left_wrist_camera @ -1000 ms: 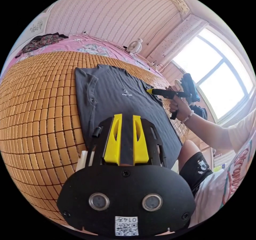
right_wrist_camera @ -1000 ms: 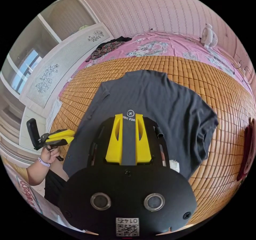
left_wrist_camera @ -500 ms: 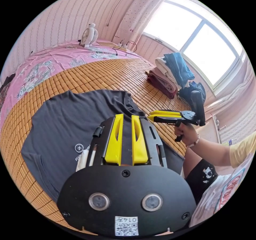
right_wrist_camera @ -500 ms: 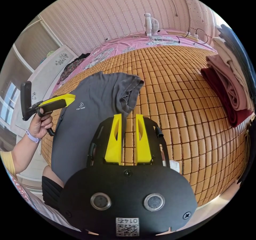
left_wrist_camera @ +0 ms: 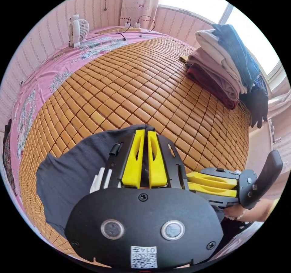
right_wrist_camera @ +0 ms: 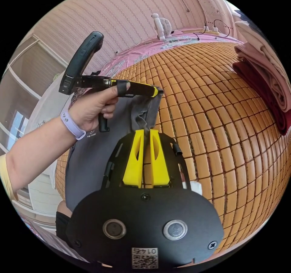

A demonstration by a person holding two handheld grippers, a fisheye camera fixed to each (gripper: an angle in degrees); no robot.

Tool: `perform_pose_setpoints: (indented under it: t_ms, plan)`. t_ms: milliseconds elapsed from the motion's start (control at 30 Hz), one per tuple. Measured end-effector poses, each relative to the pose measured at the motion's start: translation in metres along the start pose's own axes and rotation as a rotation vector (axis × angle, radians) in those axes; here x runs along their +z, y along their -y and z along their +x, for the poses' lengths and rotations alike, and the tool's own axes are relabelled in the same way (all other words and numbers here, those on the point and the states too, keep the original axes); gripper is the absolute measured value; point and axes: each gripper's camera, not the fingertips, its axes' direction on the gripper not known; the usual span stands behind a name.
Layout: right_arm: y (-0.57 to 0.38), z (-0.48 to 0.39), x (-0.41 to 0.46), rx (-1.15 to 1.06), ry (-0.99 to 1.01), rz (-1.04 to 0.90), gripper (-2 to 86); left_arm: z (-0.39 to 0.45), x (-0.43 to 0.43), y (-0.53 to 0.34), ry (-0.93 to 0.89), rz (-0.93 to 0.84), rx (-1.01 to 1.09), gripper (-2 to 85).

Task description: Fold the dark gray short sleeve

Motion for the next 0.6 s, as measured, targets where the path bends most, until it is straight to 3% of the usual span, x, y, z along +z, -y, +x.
perform_pose_setpoints:
  t_ms: [133,300,433,600]
  plan:
    - [-0.002,-0.007,-0.009,-0.017,-0.014,-0.003,3.2,-0.031,-0.021,-0.007,-0.055,0.082,-0.081,-0.5]
    - [-0.010,-0.033,-0.048,-0.121,0.008,0.060,4.9,-0.105,-0.090,-0.069,-0.206,0.319,-0.251,3.5]
    - [-0.026,-0.070,-0.074,-0.352,0.088,0.090,7.6,-0.154,-0.112,-0.133,-0.156,0.289,-0.330,5.9]
    - [-0.009,-0.074,-0.053,-0.400,0.045,-0.017,7.5,-0.219,-0.160,-0.241,-0.098,0.312,-0.464,5.7]
